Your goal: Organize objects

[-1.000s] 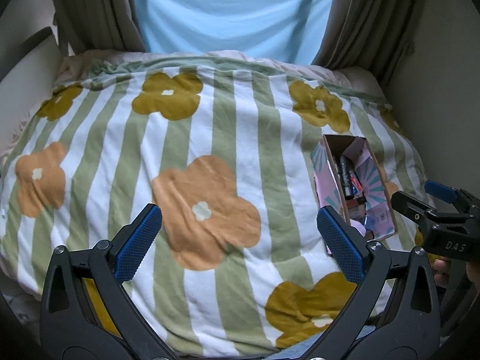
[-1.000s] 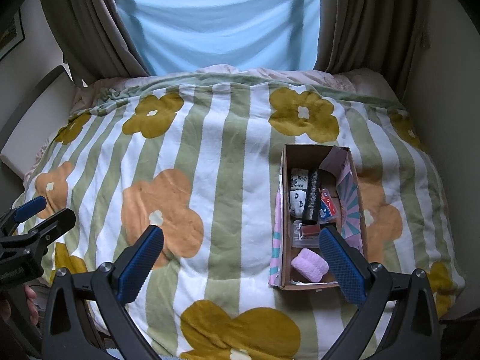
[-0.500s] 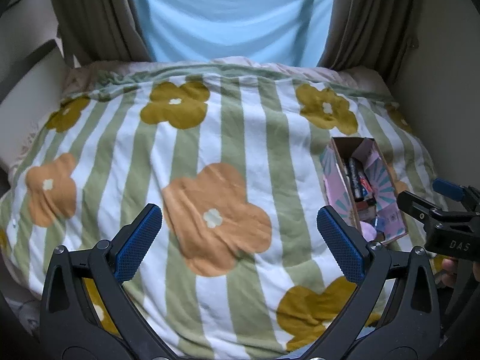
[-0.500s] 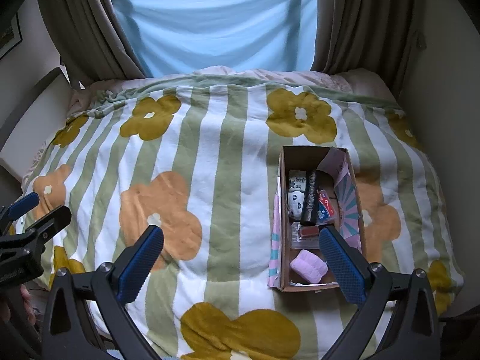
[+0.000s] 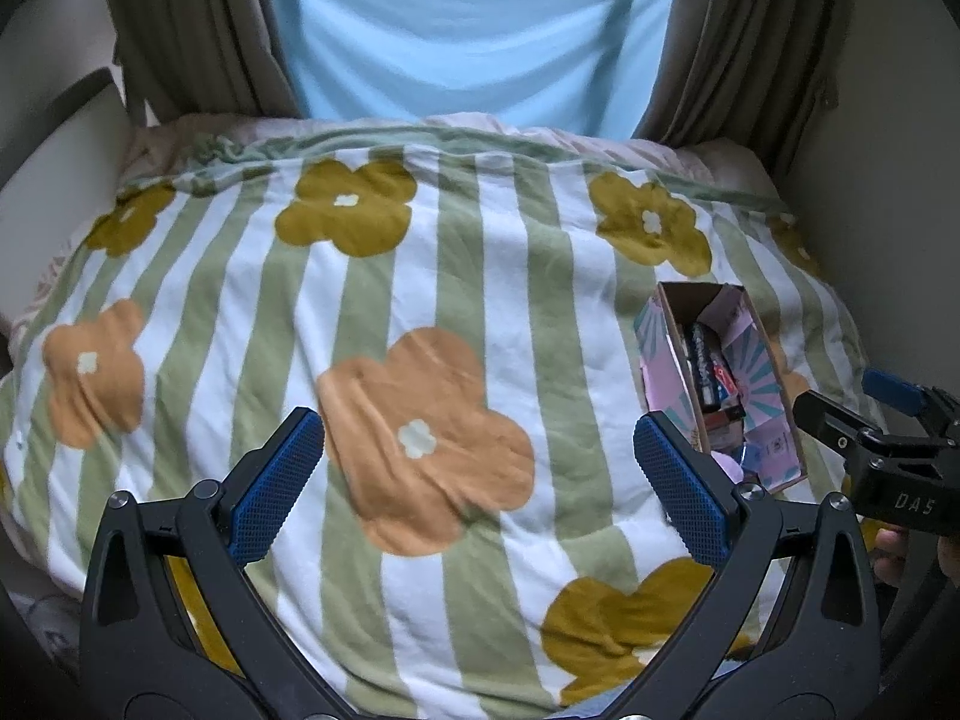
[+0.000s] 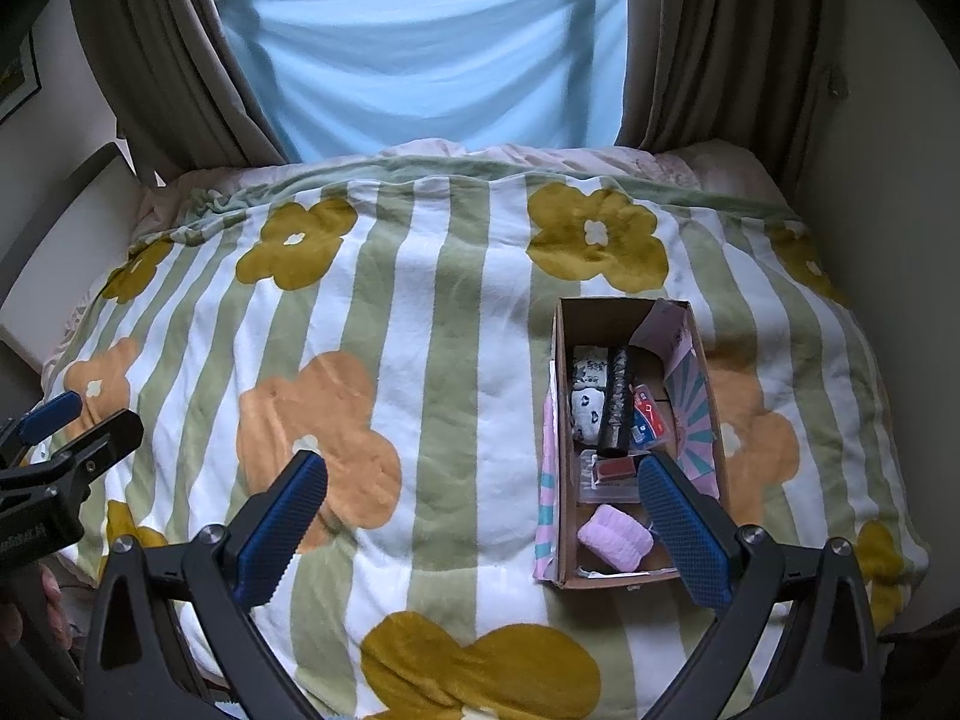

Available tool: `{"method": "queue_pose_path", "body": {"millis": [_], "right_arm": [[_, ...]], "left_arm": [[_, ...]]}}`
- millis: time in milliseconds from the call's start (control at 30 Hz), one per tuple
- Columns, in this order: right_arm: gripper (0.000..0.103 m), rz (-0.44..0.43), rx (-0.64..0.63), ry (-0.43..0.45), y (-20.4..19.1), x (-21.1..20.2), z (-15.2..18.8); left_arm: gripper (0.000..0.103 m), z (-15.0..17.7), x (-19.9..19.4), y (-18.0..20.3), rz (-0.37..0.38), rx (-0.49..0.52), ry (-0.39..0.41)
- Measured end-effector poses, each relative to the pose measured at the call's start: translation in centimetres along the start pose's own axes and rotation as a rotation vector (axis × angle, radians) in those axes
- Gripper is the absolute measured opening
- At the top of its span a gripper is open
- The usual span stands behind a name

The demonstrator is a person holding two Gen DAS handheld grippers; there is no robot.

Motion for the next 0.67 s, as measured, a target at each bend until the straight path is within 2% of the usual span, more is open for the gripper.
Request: {"method": "queue_pose_path", "body": {"millis": [100,267,400,533,667], "right_arm": [[0.103,0.003,-0.002,0.003,-0.1,0.0,0.2],[0.103,0.006,-0.006,0.006,-0.1,0.0,0.3],[0.103,0.007,-0.004,0.008,-0.2,0.1,0.3],[0.103,0.007,-0.006,0.008,-0.1,0.1,0.3],[0.103,0.008,-0.004,0.001,-0.1,0.4,0.3]], "left_arm": [[0.103,-0.1,0.1,-0.2,-0.024,0.005,-0.003],[0.103,0.2,0.3,-0.6,-0.017,-0.031,-0.016],[0.103,0.1,0.2,-1.4,-0.054,-0.047,-0.001],[0.103,-0.1,0.2,-1.3,-0.007,-0.063,0.027],[0.103,-0.3,0.3,-0.8,-0.004,-0.047,0.042]]}}
Point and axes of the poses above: each gripper's, at about its wrist camera, not at the fingertips, and x roughly the way its jaws point, y to its right, z to its underside, the point moved 8 cm from there along x, roughly the way its jaws point, and after that the axes turned 11 degrees about x, right-handed, at the moved point
